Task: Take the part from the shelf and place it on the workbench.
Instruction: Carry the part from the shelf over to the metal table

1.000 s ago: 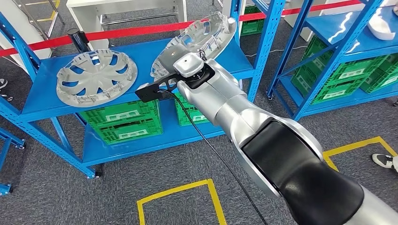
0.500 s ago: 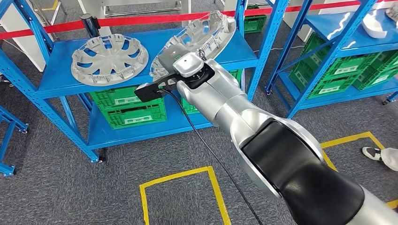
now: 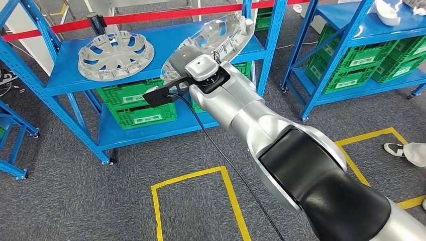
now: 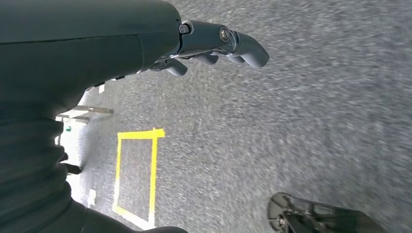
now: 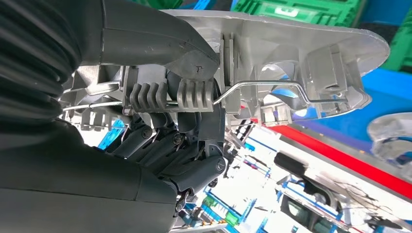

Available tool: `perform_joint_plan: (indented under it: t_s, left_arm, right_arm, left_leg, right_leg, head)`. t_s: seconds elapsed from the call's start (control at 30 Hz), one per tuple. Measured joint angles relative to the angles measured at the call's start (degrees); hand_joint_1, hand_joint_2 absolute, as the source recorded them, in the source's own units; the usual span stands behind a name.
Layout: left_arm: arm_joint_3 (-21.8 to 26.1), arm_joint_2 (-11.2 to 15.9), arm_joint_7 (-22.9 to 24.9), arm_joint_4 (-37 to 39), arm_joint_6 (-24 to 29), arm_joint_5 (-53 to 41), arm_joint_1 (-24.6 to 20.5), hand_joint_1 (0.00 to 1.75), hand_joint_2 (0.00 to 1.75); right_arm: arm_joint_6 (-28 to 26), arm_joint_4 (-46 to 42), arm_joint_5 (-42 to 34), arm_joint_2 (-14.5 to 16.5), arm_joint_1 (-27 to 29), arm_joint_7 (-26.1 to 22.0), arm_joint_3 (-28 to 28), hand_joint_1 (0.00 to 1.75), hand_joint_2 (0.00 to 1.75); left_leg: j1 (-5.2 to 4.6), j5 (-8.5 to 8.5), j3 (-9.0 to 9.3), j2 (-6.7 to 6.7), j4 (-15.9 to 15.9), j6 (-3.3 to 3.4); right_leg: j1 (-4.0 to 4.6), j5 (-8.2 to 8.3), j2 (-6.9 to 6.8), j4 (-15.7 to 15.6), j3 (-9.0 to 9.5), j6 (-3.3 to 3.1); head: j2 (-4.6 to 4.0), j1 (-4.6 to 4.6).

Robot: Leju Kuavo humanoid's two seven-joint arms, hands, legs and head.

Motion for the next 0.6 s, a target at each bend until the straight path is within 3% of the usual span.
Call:
perform_joint_plan:
  t_s: [0.03,0.1,0.13,0.17,0.23,0.27,0.3,0.37,0.4,0.43,0.47,0.53,0.6]
  left_arm:
    - [0.00,0.02,0.01,0.01,0.00,0.00,-0.06,0.00,1.75]
    - [0.00,0.00,0.00,0.01,0.01,-0.04,-0.21,0.00,1.75]
    - [0.00,-0.04,-0.02,0.01,0.04,-0.09,-0.27,0.00,1.75]
    - [0.00,-0.04,-0.07,0.01,0.07,-0.19,-0.26,0.00,1.75]
    - [0.01,-0.08,-0.19,0.05,0.14,-0.41,-0.17,0.00,1.75]
    - [0.01,-0.07,-0.24,0.05,0.18,-0.50,-0.13,0.00,1.75]
    - [0.02,-0.07,-0.28,0.05,0.22,-0.55,-0.09,0.00,1.75]
    - [0.02,-0.02,-0.35,0.02,0.36,-0.60,-0.09,0.00,1.75]
    - [0.02,-0.02,-0.37,0.02,0.43,-0.63,-0.09,0.00,1.75]
    - [0.02,-0.01,-0.37,0.02,0.48,-0.66,-0.09,0.00,1.75]
    - [0.02,0.01,-0.36,0.02,0.52,-0.72,-0.08,0.00,1.75]
    - [0.02,0.02,-0.34,0.03,0.52,-0.93,-0.11,0.00,1.75]
    - [0.02,-0.07,-0.33,0.04,0.48,-1.13,-0.13,0.00,1.75]
  right_arm:
    - [-0.27,-0.01,-0.11,-0.01,-0.05,-0.06,0.00,1.73,1.75]
    - [-0.87,-0.03,-0.49,-0.05,-0.20,-0.10,-0.01,1.73,1.75]
    - [-1.15,-0.03,-0.70,-0.07,-0.28,-0.06,-0.01,1.73,1.75]
    - [-1.40,-0.03,-0.86,-0.11,-0.32,0.01,-0.01,1.73,1.75]
    - [-1.74,0.04,-0.99,-0.50,-0.36,0.11,0.00,1.73,1.75]
    - [-1.85,0.07,-1.03,-0.73,-0.41,0.12,0.01,1.73,1.75]
    - [-1.97,0.10,-1.09,-0.99,-0.50,0.11,0.01,1.73,1.75]
    - [-2.11,0.10,-1.24,-1.24,-0.63,0.11,0.01,1.73,1.75]
    - [-2.17,0.10,-1.33,-1.39,-0.64,0.13,0.01,1.73,1.75]
    - [-2.20,0.10,-1.43,-1.50,-0.61,0.14,0.01,1.73,1.75]
    - [-2.22,0.10,-1.54,-1.61,-0.60,0.14,0.00,1.73,1.75]
    - [-2.28,0.08,-1.76,-1.71,-0.66,0.19,0.00,1.73,1.75]
    - [-2.36,-0.02,-1.90,-1.76,-0.83,0.27,0.00,1.73,1.75]
  left_leg:
    - [0.11,0.25,2.83,-0.01,-3.25,-0.26]
    - [-0.04,-1.46,7.58,-0.21,-10.15,0.14]
    - [-0.20,-2.49,8.56,-0.30,-12.07,0.66]
    - [-0.38,-2.48,8.62,-0.36,-12.78,1.40]
    - [-0.31,-1.26,7.57,-0.14,-12.74,2.72]
    - [-0.25,-0.53,6.87,-0.03,-12.83,3.33]
    - [-0.17,0.25,6.05,0.06,-12.91,3.81]
    - [-0.23,1.70,4.24,0.08,-12.90,4.24]
    - [-0.29,2.46,3.30,0.08,-12.88,4.29]
    - [-0.38,3.23,2.34,0.07,-12.86,4.31]
    - [-0.48,4.00,1.37,0.07,-12.83,4.29]
    - [-0.68,5.43,-0.25,0.08,-12.79,4.20]
    - [-0.86,6.75,-1.24,0.13,-12.93,3.79]
  right_leg:
    - [-0.15,0.51,0.00,0.45,-1.03,0.35]
    - [-0.18,1.43,-0.03,1.21,-2.42,1.08]
    - [-0.10,1.99,-0.04,1.27,-2.79,1.38]
    - [-0.04,2.62,-0.06,1.16,-3.00,1.67]
    - [-0.16,2.78,0.00,1.19,-3.63,2.27]
    - [-0.26,1.23,0.05,2.29,-4.24,2.60]
    - [-0.33,-1.36,0.12,4.48,-5.04,2.90]
    - [-0.34,-7.27,0.21,11.50,-6.64,3.25]
    - [-0.32,-8.71,0.25,14.89,-7.01,3.27]
    - [-0.28,-8.73,0.28,17.08,-6.78,3.18]
    - [-0.19,-7.60,0.32,17.59,-5.71,2.94]
    - [0.25,-5.16,0.37,13.13,-0.78,1.98]
    - [0.84,-6.37,0.34,4.89,5.46,0.93]
  head:
    - [0.00,-0.03]
    - [0.00,-0.02]
    - [0.00,-0.04]
    - [0.00,-0.02]
    - [0.00,-0.03]
    - [0.00,0.01]
    - [0.00,0.03]
    - [0.00,0.09]
    - [0.00,0.09]
    - [0.00,0.09]
    - [0.00,0.09]
    - [0.00,0.08]
    - [0.00,0.05]
